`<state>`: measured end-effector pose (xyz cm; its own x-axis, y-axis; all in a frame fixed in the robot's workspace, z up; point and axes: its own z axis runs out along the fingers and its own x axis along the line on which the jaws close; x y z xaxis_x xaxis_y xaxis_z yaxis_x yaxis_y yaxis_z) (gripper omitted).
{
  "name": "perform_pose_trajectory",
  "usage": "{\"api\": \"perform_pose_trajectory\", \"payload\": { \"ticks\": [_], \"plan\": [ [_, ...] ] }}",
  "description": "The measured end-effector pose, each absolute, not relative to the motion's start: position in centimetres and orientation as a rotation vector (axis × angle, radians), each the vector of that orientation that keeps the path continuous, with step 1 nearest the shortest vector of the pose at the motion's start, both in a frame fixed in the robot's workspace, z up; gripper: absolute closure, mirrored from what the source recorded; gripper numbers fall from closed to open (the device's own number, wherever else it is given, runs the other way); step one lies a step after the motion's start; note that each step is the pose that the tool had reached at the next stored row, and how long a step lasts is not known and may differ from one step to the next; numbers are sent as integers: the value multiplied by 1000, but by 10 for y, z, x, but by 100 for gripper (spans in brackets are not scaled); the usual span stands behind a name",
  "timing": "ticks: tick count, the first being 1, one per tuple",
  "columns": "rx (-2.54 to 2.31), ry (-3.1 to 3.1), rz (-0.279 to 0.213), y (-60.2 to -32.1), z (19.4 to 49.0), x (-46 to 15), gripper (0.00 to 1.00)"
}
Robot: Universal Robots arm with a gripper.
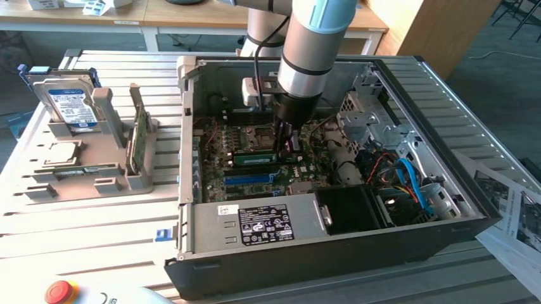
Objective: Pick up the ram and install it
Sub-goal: 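Insert the ram into the slot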
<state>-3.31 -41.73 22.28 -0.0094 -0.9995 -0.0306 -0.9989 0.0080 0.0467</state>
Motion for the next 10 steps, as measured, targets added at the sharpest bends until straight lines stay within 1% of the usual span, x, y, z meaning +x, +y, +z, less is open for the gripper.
{"api": "perform_pose_trajectory", "payload": {
  "ticks": [6,10],
  "plan": [
    [2203,-2222,-86,-417,223,-33,63],
    [2203,-2222,-86,-417,229,-33,63]
  ]
}}
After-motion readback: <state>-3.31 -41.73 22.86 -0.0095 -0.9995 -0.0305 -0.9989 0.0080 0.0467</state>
